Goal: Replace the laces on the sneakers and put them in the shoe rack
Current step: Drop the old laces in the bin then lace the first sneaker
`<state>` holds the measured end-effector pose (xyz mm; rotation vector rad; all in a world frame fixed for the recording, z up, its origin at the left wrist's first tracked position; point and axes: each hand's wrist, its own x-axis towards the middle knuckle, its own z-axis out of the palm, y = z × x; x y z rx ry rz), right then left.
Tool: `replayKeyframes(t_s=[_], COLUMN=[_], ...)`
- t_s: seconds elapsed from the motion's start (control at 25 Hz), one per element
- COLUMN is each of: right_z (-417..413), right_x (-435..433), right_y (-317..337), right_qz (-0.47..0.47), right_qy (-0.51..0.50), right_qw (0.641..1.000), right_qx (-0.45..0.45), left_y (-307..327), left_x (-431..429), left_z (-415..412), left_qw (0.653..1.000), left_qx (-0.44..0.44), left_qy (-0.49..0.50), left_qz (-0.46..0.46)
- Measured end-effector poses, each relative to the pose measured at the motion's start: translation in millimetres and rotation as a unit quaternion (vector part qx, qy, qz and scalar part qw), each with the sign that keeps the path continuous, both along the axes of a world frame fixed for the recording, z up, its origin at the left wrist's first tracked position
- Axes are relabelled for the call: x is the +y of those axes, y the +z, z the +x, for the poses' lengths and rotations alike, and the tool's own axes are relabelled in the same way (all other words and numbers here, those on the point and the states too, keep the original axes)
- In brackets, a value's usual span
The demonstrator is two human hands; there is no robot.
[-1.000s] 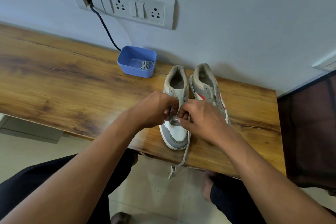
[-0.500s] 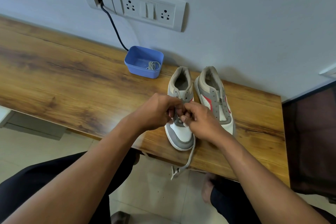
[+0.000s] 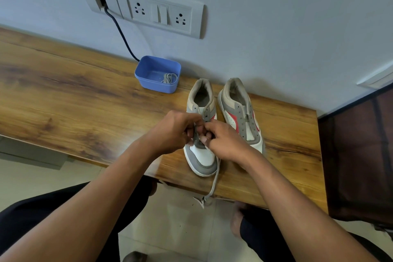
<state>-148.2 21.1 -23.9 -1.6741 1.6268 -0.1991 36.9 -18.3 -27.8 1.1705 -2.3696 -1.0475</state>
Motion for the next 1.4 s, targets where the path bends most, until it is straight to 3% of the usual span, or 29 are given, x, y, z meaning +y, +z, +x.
replayKeyframes(t_s=[0.16, 0.4, 0.56, 0.96, 1.4], right_z=[4, 11, 5, 0, 16], right_x=[-1, 2, 1, -7, -11], right_y=[8, 5, 6, 9, 16], right_qz=[0.026, -0.006, 0.025, 0.087, 0.088], right_qy=[-0.006, 0.018, -0.005, -0.031, 0.003], right_qw=[1.000, 0.999, 0.999, 0.993, 0.996], right_qx=[-0.014, 0.042, -0.024, -0.067, 0.031], left_y=[0, 0, 1, 11, -3], left_x=[-1, -1, 0, -3, 3], left_z=[1, -3, -2, 3, 7], left_qw=[1.000, 0.999, 1.000, 0.998, 1.000], left_qx=[-0.008, -0.033, -0.020, -0.042, 0.005], left_qy=[0.003, 0.004, 0.008, -0.001, 0.010], left_qz=[-0.004, -0.015, 0.001, 0.053, -0.001])
